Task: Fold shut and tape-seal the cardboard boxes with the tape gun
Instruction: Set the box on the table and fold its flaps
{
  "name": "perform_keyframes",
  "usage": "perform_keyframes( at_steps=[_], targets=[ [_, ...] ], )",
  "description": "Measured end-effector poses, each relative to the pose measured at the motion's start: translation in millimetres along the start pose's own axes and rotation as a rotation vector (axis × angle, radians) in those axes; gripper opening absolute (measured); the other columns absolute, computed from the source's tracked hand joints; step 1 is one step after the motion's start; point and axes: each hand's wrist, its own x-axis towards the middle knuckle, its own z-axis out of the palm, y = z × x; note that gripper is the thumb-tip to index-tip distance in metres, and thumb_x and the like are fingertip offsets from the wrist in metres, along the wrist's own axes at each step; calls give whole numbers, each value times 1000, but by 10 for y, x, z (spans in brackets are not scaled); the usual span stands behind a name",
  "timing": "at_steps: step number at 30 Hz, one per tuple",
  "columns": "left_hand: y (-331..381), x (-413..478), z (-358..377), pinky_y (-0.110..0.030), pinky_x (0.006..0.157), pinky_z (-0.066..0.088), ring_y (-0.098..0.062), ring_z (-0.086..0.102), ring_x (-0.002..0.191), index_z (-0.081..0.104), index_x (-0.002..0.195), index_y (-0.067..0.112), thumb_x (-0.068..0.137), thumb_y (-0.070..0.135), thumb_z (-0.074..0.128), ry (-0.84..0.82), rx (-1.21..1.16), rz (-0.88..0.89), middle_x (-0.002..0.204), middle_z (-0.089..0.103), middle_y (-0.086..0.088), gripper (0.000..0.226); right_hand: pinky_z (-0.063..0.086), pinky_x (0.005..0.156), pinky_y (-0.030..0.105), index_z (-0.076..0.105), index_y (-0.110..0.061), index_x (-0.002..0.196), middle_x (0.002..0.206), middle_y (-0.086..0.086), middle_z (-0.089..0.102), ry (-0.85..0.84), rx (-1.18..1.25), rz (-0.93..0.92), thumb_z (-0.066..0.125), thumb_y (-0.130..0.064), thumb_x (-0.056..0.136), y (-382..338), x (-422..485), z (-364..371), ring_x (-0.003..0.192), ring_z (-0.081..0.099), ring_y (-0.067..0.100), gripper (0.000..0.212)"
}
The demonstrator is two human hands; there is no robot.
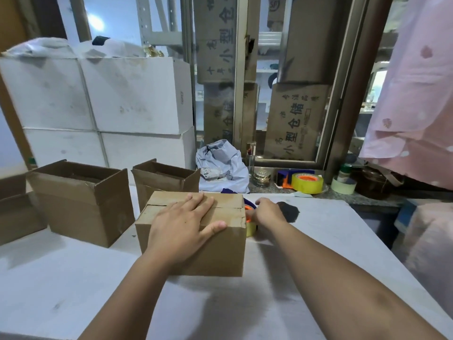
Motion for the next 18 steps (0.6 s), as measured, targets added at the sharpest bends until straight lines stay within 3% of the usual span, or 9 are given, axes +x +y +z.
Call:
perform_keyframes(
  at_steps=[3,8,11,14,16,18],
  targets=[
    [-12,12,21,-27,112,19,-4,15,143,16,146,46,42,85,-34,2,-16,-25,156,13,20,122,52,83,35,60,-12,104,109,9,64,-79,39,83,68,-31,80,-20,61,70,96,62,27,31],
    [9,23,-14,-25,112,19,-2,13,143,14,146,48,48,89,-22,-4,-16,-16,156,11,21,112,47,67,30,59,-8,111,115,12,62,-95,-58,143,58,-16,85,-82,79,15,99,62,28,27],
    [3,15,-28,-27,111,22,-4,13,143,11,146,48,36,89,-31,-36,28,-13,156,10,21,125,49,52,32,56,-4,102,108,15,60,-139,175,217,52,-5,88,-2,63,-47,87,61,31,15],
    [6,14,-37,-30,112,22,-7,13,144,8,147,46,46,97,-3,-74,37,-10,157,9,20,113,54,47,31,51,-7,89,101,16,60,-198,634,297,39,-3,93,125,15,-79,90,63,33,14],
    [24,11,-53,-30,113,21,-7,12,144,9,148,45,61,92,25,-92,33,-15,157,8,19,99,52,40,24,53,-10,93,87,12,59,-238,809,294,36,-4,95,190,-26,-122,79,61,24,18],
    [45,-4,-78,-30,112,21,-8,12,144,9,148,44,68,87,34,-92,43,-13,157,8,19,94,51,39,22,56,-9,91,81,11,60,-296,942,301,42,-7,95,215,-79,-196,70,60,19,15]
  ],
)
